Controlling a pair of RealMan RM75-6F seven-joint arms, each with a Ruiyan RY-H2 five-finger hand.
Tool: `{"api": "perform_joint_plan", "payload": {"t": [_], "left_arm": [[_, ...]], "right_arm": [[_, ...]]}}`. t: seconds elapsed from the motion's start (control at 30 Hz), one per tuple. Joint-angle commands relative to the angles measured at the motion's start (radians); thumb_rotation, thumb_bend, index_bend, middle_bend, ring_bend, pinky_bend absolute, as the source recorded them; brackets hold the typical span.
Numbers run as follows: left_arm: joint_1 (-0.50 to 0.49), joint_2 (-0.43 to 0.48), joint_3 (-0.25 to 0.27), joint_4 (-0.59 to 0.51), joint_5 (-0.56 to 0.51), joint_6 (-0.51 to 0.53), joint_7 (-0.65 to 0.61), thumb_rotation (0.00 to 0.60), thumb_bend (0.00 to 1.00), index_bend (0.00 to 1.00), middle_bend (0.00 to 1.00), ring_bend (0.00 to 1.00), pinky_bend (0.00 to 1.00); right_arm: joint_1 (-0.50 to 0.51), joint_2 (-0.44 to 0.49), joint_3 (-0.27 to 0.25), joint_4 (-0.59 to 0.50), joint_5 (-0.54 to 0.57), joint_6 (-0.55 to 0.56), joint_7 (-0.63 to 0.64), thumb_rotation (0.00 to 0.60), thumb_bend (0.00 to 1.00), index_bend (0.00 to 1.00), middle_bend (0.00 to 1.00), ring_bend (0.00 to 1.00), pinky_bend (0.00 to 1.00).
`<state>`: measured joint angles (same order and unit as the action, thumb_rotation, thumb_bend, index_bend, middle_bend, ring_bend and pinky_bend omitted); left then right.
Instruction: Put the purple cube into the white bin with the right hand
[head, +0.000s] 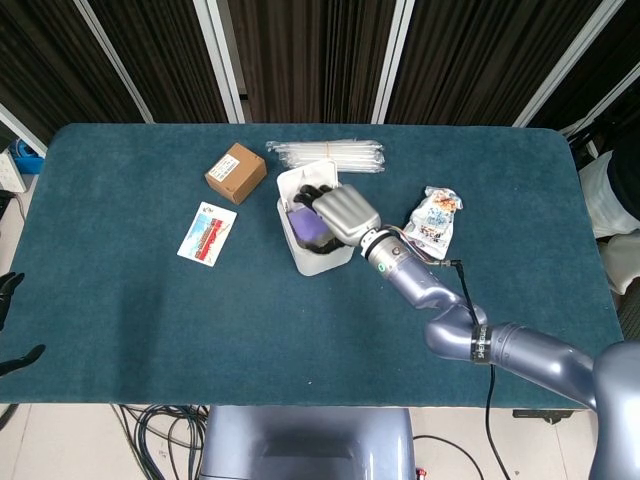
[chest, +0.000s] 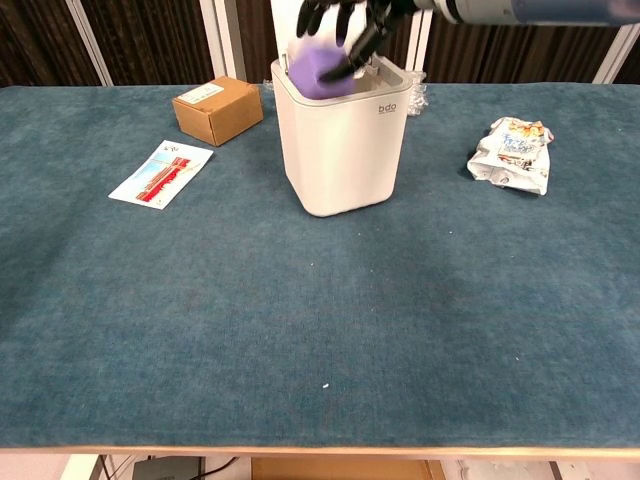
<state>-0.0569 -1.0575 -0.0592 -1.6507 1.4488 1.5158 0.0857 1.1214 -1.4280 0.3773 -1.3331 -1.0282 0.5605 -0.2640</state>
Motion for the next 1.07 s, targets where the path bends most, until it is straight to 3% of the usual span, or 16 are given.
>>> {"api": "perform_joint_plan", "payload": {"t": [0.03, 0.3, 0.53, 0.63, 0.73, 0.77, 0.9, 1.07], "left_arm": [[0.000, 0.000, 0.000, 0.000, 0.000, 0.001, 0.001, 0.600, 0.09, 0.13, 0.17, 0.02, 0.03], [-0.003, -0.007, -0.003, 0.001, -0.009, -0.007, 0.017, 0.600, 0.09, 0.13, 0.17, 0.02, 0.03], [-0.001, -0.006, -0.002, -0.001, -0.007, -0.001, 0.022, 0.600, 0.09, 0.13, 0.17, 0.02, 0.03], [-0.003, -0.007, -0.001, -0.002, -0.007, -0.007, 0.023, 0.600, 0.10, 0.13, 0.17, 0.02, 0.03], [-0.004, -0.009, -0.002, -0.001, -0.005, -0.007, 0.024, 0.600, 0.09, 0.13, 0.17, 0.02, 0.03], [-0.004, -0.009, -0.002, -0.001, -0.007, -0.007, 0.024, 0.600, 0.10, 0.13, 0.17, 0.02, 0.03], [-0.004, -0.011, -0.005, 0.000, -0.015, -0.009, 0.029, 0.600, 0.10, 0.13, 0.17, 0.02, 0.03], [-0.010, -0.017, -0.008, 0.003, -0.020, -0.017, 0.032, 0.600, 0.09, 0.13, 0.17, 0.02, 0.03]], "right_arm": [[0.032, 0.038, -0.036, -0.029, 0.123, -0.031, -0.052, 0.600, 0.05, 0.07, 0.11, 0.16, 0.45], [-0.022, 0.197, -0.042, -0.230, 0.167, 0.101, -0.079, 0.600, 0.07, 0.08, 0.12, 0.16, 0.43], [-0.250, 0.449, -0.065, -0.513, 0.057, 0.308, 0.019, 0.600, 0.09, 0.11, 0.16, 0.17, 0.43], [-0.424, 0.538, -0.135, -0.602, -0.090, 0.447, 0.109, 0.600, 0.18, 0.11, 0.14, 0.14, 0.41], [-0.584, 0.566, -0.237, -0.606, -0.256, 0.608, 0.139, 0.600, 0.23, 0.11, 0.12, 0.12, 0.37], [-0.662, 0.557, -0.288, -0.577, -0.333, 0.707, 0.127, 0.600, 0.23, 0.11, 0.11, 0.12, 0.36], [-0.836, 0.473, -0.372, -0.464, -0.454, 0.952, 0.065, 0.600, 0.23, 0.11, 0.11, 0.12, 0.33], [-0.957, 0.377, -0.464, -0.359, -0.537, 1.053, 0.004, 0.600, 0.23, 0.11, 0.11, 0.12, 0.31]]}}
